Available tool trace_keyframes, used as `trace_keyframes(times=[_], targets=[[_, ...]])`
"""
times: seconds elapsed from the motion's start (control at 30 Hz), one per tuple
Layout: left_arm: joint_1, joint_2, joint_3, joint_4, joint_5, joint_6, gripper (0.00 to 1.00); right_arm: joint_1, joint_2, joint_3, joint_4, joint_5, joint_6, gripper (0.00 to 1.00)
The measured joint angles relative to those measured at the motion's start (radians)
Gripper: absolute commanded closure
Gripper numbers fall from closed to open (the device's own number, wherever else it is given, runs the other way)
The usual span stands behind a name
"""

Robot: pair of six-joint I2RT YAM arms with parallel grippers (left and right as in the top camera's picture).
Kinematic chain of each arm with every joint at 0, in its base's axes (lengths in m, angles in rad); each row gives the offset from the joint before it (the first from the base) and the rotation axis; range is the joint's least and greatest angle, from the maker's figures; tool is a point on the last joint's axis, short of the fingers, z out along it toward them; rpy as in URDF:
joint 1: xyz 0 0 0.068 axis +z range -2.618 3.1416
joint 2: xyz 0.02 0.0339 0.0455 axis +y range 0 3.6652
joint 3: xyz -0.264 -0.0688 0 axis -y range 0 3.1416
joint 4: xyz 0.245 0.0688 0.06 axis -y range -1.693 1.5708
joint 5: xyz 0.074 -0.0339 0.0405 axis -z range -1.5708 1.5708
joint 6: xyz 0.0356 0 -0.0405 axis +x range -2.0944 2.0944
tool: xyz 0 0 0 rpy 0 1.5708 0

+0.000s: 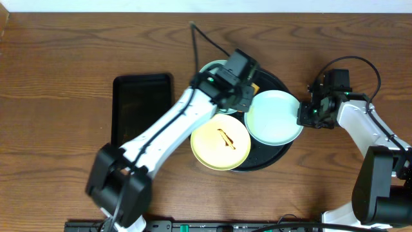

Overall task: Clean dirty plates on tray and stack at the side
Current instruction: 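Scrub the held pale blue plate with the sponge in the left gripper, then return the sponge with the left gripper above the black tray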

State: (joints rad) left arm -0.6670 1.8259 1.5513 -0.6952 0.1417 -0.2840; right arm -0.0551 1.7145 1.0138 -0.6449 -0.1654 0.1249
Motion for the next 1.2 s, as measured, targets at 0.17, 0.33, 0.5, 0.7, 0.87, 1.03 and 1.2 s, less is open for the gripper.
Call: trace_keyframes(times=[0.17,0.33,0.5,0.7,0.87,1.03,1.2], targets=[[0.090,-0.046,0.001,-0.134,-0.007,0.000,0.93,0.000,0.000,0.000,0.021,0.025,-0.001,0.77],[0.232,-0.048,0.001,-0.240,-0.023,0.000,0.93,0.000,0.000,0.000,0.021,0.032,-0.001,0.74],[0.411,-0.048,0.001,-0.295,-0.052,0.000,0.93,0.000,0.000,-0.001,0.021,0.031,-0.001,0.72],[0.595,-0.048,0.001,-0.314,-0.071,0.000,0.93,0.005,0.000,-0.022,0.032,0.013,-0.001,0.89],[0.665,-0.048,0.001,-0.332,-0.074,0.000,0.92,0.013,-0.003,-0.030,0.041,-0.024,0.003,0.99],[0.669,-0.048,0.001,-0.336,-0.074,0.000,0.92,0.014,-0.003,-0.038,0.057,-0.037,0.003,0.99],[0.668,-0.048,0.001,-0.345,-0.074,0.000,0.92,0.014,-0.009,-0.035,0.056,-0.020,0.003,0.99]])
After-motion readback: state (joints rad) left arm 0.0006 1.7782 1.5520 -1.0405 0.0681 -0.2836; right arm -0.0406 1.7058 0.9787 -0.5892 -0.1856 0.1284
